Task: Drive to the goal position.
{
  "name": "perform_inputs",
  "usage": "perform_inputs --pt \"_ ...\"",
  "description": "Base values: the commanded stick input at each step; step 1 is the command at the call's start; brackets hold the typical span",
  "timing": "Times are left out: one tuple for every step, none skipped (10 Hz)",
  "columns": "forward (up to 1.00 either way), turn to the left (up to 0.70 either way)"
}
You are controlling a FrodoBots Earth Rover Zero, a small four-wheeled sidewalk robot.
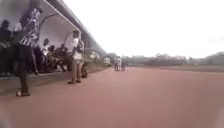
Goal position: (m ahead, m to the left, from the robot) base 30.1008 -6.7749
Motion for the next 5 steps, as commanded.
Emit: perform_inputs --pt "0.70 0.01" --pt "0.70 0.01" --pt "0.70 0.01" --pt "0.70 0.01" --pt "0.70 0.01"
